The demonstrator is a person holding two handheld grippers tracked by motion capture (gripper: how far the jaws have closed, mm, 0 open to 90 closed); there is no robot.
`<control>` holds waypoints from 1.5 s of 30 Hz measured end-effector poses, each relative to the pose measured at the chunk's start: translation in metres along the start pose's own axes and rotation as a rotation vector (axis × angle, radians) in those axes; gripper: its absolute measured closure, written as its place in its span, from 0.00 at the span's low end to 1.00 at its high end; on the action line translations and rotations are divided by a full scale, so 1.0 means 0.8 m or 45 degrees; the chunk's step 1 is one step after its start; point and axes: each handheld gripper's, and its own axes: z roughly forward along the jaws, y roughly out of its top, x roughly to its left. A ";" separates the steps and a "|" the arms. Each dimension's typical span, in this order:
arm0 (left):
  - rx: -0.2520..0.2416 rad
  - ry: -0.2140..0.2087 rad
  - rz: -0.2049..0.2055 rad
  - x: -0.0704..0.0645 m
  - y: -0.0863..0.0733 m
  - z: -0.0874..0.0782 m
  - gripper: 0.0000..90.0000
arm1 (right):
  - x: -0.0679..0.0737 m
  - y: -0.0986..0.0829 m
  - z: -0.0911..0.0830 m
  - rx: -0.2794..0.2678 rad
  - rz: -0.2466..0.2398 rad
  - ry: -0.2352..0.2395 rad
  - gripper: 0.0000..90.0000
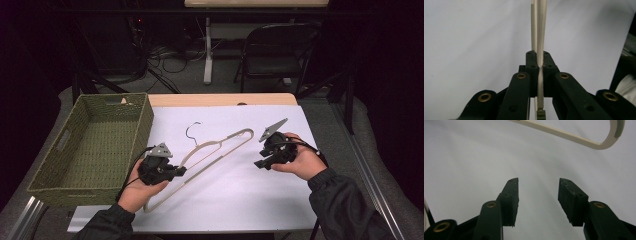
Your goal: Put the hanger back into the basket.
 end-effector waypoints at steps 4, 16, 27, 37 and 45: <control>-0.011 -0.017 -0.040 -0.002 0.002 -0.010 0.96 | 0.000 -0.002 0.003 -0.026 0.002 -0.015 0.52; 0.004 0.090 -0.049 -0.002 0.018 -0.078 0.96 | 0.007 -0.010 0.002 -0.058 0.051 -0.100 0.53; 0.017 0.207 -0.001 0.017 0.028 -0.136 0.96 | 0.008 -0.013 0.006 -0.026 0.030 -0.113 0.56; -0.026 0.233 0.017 0.052 0.026 -0.177 0.97 | 0.006 -0.014 0.011 -0.057 0.023 -0.115 0.57; -0.042 0.330 0.029 0.090 0.006 -0.218 0.97 | 0.004 -0.017 0.010 -0.011 0.036 -0.116 0.56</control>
